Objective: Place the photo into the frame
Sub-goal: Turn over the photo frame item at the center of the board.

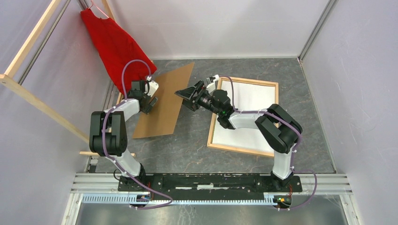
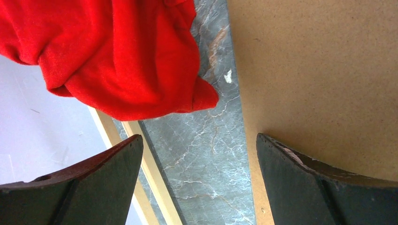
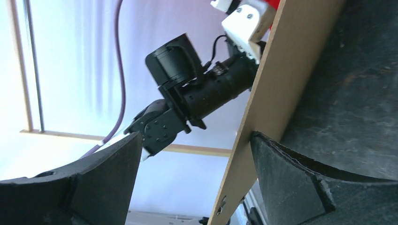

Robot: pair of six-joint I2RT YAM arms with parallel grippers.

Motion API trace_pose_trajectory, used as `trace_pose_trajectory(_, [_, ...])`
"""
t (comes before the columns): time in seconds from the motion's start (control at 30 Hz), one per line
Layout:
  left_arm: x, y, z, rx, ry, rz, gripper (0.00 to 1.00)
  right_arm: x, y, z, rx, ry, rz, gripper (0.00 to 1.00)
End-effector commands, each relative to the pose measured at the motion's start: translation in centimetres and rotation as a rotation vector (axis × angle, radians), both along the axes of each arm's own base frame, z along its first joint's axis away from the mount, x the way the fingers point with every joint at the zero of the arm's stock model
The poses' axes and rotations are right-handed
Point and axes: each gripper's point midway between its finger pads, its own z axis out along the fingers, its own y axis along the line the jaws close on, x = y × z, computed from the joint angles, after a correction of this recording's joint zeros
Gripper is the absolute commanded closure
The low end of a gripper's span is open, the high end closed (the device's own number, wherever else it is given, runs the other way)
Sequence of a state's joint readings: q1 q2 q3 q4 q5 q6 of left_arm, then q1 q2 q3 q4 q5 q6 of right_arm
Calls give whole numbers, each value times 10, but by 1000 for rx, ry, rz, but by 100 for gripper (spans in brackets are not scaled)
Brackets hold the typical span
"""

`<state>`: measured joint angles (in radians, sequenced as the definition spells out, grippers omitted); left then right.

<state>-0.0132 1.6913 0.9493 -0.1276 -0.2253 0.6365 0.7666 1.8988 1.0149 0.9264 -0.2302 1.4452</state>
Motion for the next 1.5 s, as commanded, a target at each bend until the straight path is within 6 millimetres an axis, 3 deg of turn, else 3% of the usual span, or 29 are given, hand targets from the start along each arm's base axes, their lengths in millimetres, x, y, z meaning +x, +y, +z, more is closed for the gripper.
trace_pose_trajectory(0.0, [-55, -50, -56, -191, 270, -116, 2, -18, 6, 56, 140, -97, 86, 9])
trace_pose_trajectory(0.23, [-52, -49, -49, -188, 249, -119, 2, -9, -6, 11, -181, -37, 16, 11])
trace_pose_trajectory(0.43, [-51, -61, -44, -242, 247, -148, 2, -4, -14, -3, -281, -7, -16, 32])
trace_pose_trajectory(0.53, [-51, -66, -35, -267, 242, -161, 2, -2, -21, -9, -319, 18, -43, 48])
trace_pose_trajectory(0.63, [-43, -77, -7, -309, 197, -206, 0, 4, -29, -13, -353, 43, -77, 73])
trace_pose_trajectory(0.77, [-33, -109, 67, -418, 40, -385, 0, 19, -40, -5, -337, 71, -105, 100])
trace_pose_trajectory(0.9, [-67, -153, 138, -499, -120, -739, 0, 39, -55, 16, -287, 85, -159, 100])
trace_pose_trajectory(0.97, [-95, -165, 157, -472, -157, -919, 0, 49, -64, 27, -249, 105, -182, 100])
trace_pose_trajectory(1.13, [-157, -167, 159, -294, -124, -1199, 0, 57, -73, 53, -132, 149, -186, 100])
trace_pose_trajectory(1.23, [-179, -168, 157, -136, -201, -1334, 0, 54, -73, 62, -86, 169, -173, 100])
trace_pose_trajectory(1.33, [-184, -171, 154, -31, -267, -1395, 0, 48, -71, 70, -43, 182, -145, 100])
trace_pose_trajectory(1.47, [-162, -171, 166, 79, -429, -1359, 0, 38, -70, 79, 2, 191, -107, 100])
